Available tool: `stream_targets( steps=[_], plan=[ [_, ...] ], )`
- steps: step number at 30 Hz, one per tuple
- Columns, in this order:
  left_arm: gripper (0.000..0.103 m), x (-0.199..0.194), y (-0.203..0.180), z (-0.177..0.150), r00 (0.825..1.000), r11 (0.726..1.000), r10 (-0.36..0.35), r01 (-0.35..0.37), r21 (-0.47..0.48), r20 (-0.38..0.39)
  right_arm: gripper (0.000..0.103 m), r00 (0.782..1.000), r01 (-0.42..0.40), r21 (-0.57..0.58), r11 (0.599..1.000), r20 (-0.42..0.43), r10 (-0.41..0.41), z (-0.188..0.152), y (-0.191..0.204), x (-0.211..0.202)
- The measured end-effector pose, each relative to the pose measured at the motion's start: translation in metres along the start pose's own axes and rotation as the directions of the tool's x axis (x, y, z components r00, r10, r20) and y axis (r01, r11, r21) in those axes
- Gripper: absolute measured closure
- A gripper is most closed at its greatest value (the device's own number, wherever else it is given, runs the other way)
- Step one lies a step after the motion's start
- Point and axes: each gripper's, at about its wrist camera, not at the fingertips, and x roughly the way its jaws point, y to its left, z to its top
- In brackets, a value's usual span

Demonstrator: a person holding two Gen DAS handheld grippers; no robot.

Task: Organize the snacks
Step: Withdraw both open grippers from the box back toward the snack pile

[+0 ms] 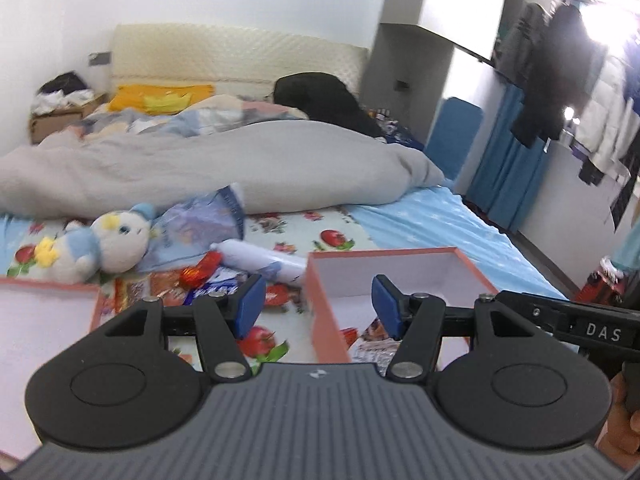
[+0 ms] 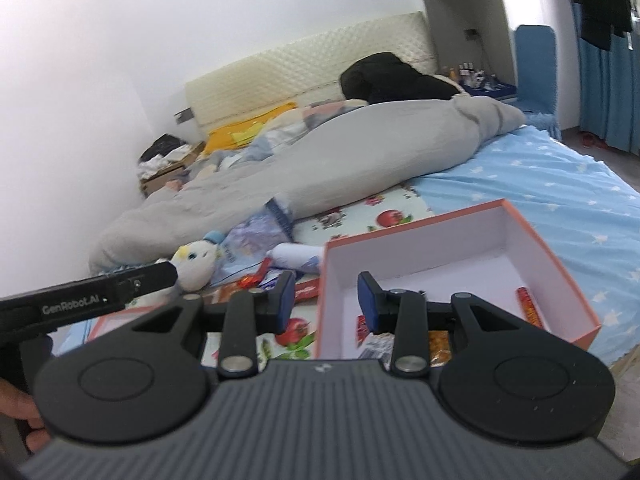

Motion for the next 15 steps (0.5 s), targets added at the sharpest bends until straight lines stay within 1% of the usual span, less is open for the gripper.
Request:
stream_targets(
  steps=[5, 12, 15],
  plan=[
    [0.039, -0.011, 0.03, -0.02, 1.0, 0.999, 0.022, -0.023, -0.049, -0.014, 0.065, 0.999, -0.033, -0.027, 0.999, -0.028, 0.032, -0.014, 0.022, 0.006],
    [0.039, -0.014, 0.055, -0.045, 0.999, 0.995, 0.047, -0.049, -0.089, -0.015, 0.065, 0.996, -0.079, -0.034, 0.996, -0.042, 0.078, -0.033, 0.042, 0.016],
    [0.039, -0.015, 0.065, -0.055, 0.997, 0.99, 0.071, -0.074, -0.116, -0.026, 0.065, 0.992, -0.104, -0.03, 0.994, -0.071, 0.101, -0.044, 0.048, 0.023]
  ],
)
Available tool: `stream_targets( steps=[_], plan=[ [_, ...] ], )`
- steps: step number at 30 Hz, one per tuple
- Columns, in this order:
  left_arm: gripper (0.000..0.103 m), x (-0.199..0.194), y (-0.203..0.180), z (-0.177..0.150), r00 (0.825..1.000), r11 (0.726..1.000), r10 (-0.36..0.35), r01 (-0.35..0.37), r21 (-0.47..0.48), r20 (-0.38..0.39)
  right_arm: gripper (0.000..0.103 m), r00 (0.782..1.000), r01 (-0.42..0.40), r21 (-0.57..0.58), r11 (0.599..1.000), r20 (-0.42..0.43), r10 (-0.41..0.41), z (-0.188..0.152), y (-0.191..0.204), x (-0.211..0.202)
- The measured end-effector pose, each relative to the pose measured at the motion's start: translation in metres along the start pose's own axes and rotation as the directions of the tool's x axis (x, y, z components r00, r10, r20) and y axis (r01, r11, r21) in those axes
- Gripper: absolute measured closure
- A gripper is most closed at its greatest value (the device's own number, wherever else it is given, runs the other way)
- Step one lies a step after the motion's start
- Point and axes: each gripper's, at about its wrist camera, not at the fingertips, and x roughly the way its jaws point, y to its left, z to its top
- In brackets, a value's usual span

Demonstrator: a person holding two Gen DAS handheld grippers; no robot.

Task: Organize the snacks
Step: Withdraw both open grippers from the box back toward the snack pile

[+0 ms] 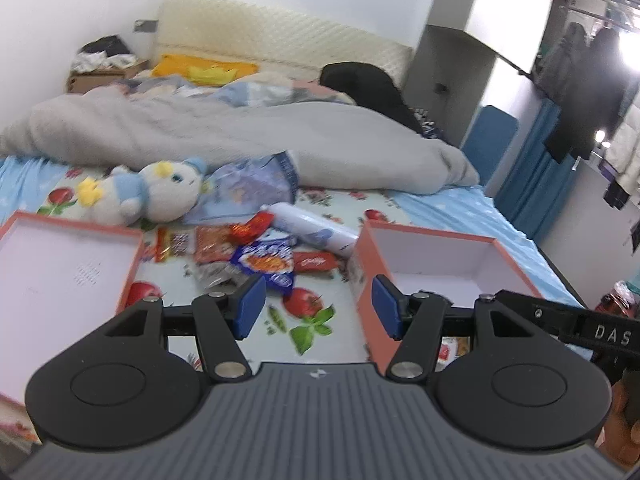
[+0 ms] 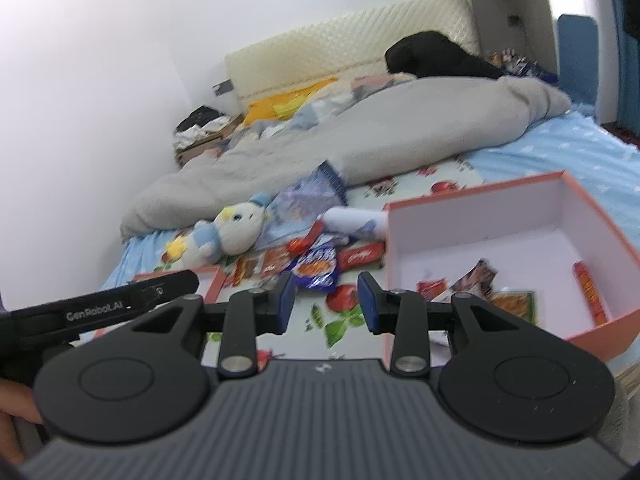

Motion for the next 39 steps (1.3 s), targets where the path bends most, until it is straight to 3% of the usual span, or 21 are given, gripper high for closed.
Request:
stream_targets(
  steps=[15, 25, 37, 39],
  plan=[
    [0.039, 0.017, 0.013, -0.039, 0.997, 0.998, 0.058, -0.059, -0.024, -0.05, 0.065, 0.998, -0.028, -0.007, 1.0, -0.052, 0.028, -0.04, 0.009, 0.013],
    [0.039, 0.025, 0.038, -0.046, 0.993, 0.993, 0.097, -0.101, -0.063, -0.064, 0.064, 0.996, -0.06, -0.023, 0.998, -0.066, 0.058, -0.042, 0.018, 0.03],
    [0.039, 0.099, 0.085, -0.049, 0.992, 0.992, 0.079, -0.088, -0.087, -0.101, 0.064, 0.993, -0.045, -0.041, 0.998, -0.11, 0.04, -0.039, 0.028, 0.088],
    [0.039, 0.112, 0.095, -0.049, 0.993, 0.991, 0.07, -0.08, -0.108, -0.097, 0.052, 0.993, -0.048, -0.057, 0.997, -0.109, 0.041, -0.036, 0.03, 0.101]
  ],
)
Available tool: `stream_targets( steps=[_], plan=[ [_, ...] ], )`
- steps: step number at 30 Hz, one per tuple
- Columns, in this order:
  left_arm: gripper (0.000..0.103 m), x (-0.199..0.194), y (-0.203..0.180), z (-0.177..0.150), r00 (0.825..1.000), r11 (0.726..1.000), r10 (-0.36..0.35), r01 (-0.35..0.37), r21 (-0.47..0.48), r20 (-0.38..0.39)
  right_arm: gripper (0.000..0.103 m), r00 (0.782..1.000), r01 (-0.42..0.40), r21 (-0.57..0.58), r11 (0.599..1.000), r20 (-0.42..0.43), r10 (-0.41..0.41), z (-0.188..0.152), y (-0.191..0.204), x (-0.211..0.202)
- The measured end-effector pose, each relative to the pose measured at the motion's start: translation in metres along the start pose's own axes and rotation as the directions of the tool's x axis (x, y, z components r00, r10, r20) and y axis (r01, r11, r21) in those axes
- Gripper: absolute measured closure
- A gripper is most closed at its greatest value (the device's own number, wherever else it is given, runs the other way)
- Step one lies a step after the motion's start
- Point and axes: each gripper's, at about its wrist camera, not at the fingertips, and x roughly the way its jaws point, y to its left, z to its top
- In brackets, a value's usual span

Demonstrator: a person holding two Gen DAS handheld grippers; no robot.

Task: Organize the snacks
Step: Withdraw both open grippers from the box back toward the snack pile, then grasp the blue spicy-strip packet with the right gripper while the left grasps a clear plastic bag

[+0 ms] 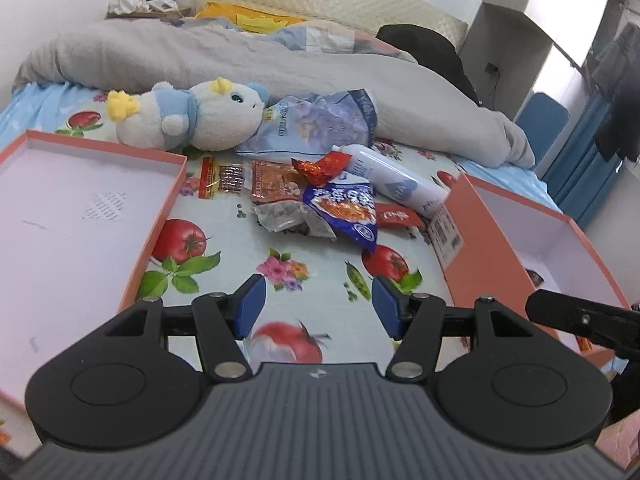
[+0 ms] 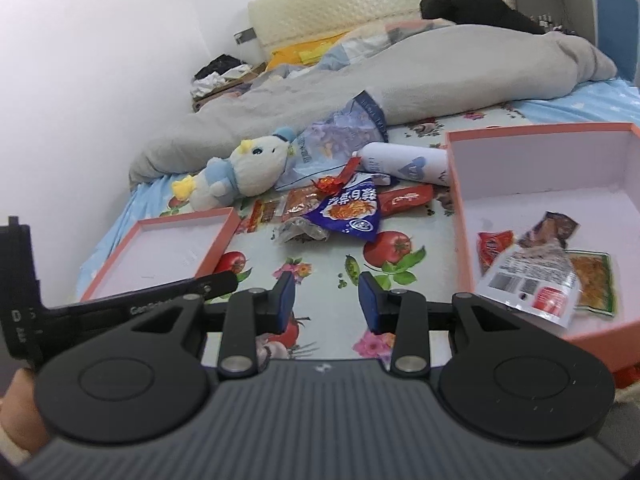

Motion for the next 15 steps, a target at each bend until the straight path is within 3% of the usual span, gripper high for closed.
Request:
stream_targets(
  steps=[1, 2, 15],
  plan=[
    [0.039, 0.009, 0.005, 0.001, 1.0, 1.0, -0.003, 0.003, -0.013, 0.0, 0.038, 1.0, 0.01, -0.005, 1.0, 0.011, -0.01, 0.001, 0.0, 0.004],
    [0.039, 0.017, 0.009, 0.002, 1.0, 1.0, -0.002, 0.002, -0.024, -0.006, 0.033, 0.999, 0.024, -0.008, 1.0, 0.025, -0.024, 0.002, 0.001, 0.01],
    [0.04, 0.116, 0.044, 0.007, 0.998, 0.995, -0.021, 0.015, -0.099, -0.055, 0.034, 0.998, 0.053, 0.006, 0.999, -0.046, -0.052, 0.032, -0.009, 0.116]
  ],
)
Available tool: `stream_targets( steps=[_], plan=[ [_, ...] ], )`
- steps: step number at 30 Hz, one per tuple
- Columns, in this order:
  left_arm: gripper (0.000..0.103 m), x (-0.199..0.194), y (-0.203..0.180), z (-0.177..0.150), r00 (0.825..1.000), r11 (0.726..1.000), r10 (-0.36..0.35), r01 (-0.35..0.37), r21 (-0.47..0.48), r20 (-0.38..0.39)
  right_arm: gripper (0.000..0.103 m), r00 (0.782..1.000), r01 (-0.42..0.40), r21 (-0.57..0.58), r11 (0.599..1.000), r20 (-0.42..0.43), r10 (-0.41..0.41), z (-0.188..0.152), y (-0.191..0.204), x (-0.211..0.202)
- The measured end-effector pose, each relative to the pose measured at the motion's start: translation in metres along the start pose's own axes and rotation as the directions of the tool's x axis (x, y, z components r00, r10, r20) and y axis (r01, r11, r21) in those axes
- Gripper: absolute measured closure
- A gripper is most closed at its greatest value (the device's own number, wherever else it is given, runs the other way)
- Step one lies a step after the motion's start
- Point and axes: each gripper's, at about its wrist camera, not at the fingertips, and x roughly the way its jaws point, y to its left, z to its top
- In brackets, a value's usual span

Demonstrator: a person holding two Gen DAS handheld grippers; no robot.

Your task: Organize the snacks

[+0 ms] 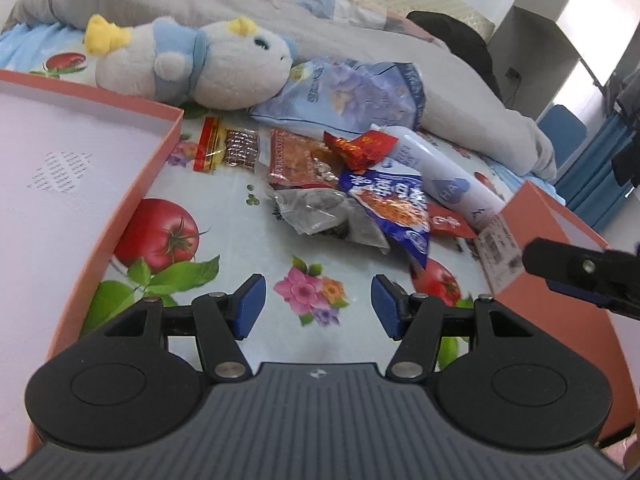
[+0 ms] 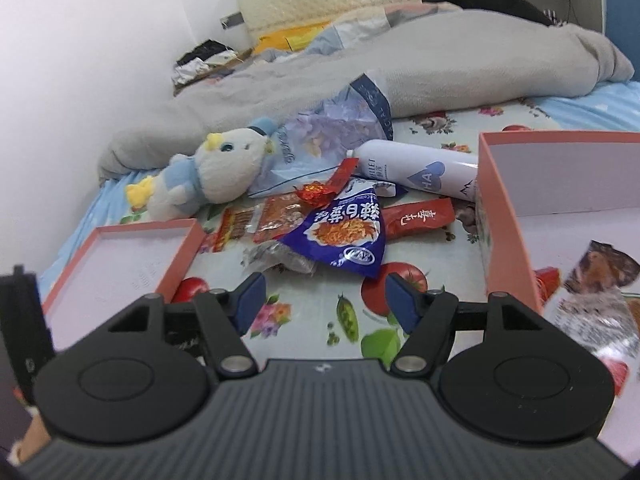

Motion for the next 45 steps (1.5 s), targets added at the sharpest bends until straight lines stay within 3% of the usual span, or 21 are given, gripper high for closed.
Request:
stream_targets(
  steps=[11, 18, 25, 27, 30, 33, 34, 38, 45],
  plan=[
    [0.046, 0.05, 0.013, 0.019, 1.0, 1.0, -0.03, 0.03, -0.009, -0.003, 0.035, 0.998, 0.039, 0.044, 0.998, -0.048, -0.037, 0.026, -0.014, 0.088],
    [0.046, 0.059, 0.008, 0.026, 1.0, 0.998, -0.009, 0.007, 0.062, 0.025, 0.035, 0.991, 0.119, 0.065, 0.991, -0.062, -0.115, 0.035, -0.016, 0.128],
    [0.046, 0.064, 0.002, 0.031, 0.999, 0.989, 0.008, -0.015, 0.144, 0.048, 0.039, 0.987, 0.146, 0.063, 0.987, -0.084, -0.14, 0.035, -0.016, 0.153],
    [0.054, 0.065, 0.001, 0.031, 0.999, 0.988, -0.001, -0.007, 0.153, 0.051, 0.044, 0.984, 0.165, 0.042, 0.985, -0.08, -0.161, 0.035, -0.014, 0.156],
    [0.056, 0.066, -0.001, 0.032, 0.998, 0.985, -0.001, -0.009, 0.17, 0.059, 0.048, 0.982, 0.174, 0.02, 0.985, -0.081, -0.172, 0.036, -0.013, 0.158],
    [0.06, 0.067, 0.0, 0.032, 0.998, 0.985, -0.003, -0.008, 0.174, 0.066, 0.061, 0.98, 0.183, -0.013, 0.983, -0.082, -0.183, 0.035, -0.011, 0.157],
    [0.062, 0.066, 0.0, 0.031, 0.998, 0.985, -0.005, -0.007, 0.172, 0.068, 0.07, 0.979, 0.185, -0.022, 0.983, -0.081, -0.186, 0.035, -0.009, 0.156],
    [0.074, 0.063, 0.002, 0.031, 0.998, 0.987, -0.016, 0.005, 0.16, 0.064, 0.088, 0.975, 0.204, -0.048, 0.978, -0.078, -0.207, 0.034, -0.005, 0.154],
    [0.081, 0.049, 0.006, 0.028, 0.998, 0.99, -0.012, 0.004, 0.138, 0.056, 0.097, 0.977, 0.194, -0.071, 0.978, -0.078, -0.199, 0.033, 0.008, 0.138]
  ],
)
